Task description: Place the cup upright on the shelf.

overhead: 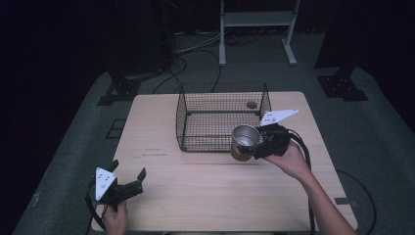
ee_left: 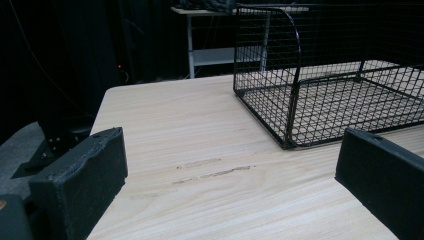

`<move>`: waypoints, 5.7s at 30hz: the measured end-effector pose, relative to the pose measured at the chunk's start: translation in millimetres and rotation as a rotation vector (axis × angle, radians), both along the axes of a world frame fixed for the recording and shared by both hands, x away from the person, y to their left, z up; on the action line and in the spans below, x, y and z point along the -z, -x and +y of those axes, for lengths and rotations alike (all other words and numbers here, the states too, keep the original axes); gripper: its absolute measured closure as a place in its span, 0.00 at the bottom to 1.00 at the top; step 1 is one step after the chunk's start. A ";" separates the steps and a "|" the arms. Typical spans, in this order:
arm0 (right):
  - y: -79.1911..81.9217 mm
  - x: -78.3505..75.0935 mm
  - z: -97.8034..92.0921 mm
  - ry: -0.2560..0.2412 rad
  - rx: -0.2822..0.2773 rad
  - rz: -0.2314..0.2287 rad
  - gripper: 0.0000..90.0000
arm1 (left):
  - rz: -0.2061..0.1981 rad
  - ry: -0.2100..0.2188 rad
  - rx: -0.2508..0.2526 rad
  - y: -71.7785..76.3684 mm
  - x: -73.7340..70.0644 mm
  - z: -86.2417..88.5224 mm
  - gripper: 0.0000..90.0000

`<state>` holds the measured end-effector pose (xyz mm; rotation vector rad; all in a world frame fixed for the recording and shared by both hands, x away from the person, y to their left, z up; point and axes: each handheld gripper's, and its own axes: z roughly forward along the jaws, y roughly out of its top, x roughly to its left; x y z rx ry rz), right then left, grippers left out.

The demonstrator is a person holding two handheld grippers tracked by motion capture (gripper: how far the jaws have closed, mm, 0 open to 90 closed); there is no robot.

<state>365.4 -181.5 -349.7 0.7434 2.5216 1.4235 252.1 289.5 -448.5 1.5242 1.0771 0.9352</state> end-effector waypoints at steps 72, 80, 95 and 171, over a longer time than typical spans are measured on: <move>-119.8 -48.8 69.3 0.081 0.077 0.005 0.20 | -0.002 0.010 -0.006 4.0 -0.9 4.7 0.00; -131.9 -49.2 79.7 0.095 0.088 -0.004 0.20 | -0.003 0.012 -0.007 4.2 -1.1 5.6 0.00; -151.6 -25.5 85.8 0.098 0.113 0.045 0.20 | -0.007 0.016 -0.011 4.1 -1.1 7.1 0.00; -185.0 62.6 101.0 0.316 0.149 0.203 0.20 | -0.010 0.020 -0.016 5.1 -1.2 11.3 0.00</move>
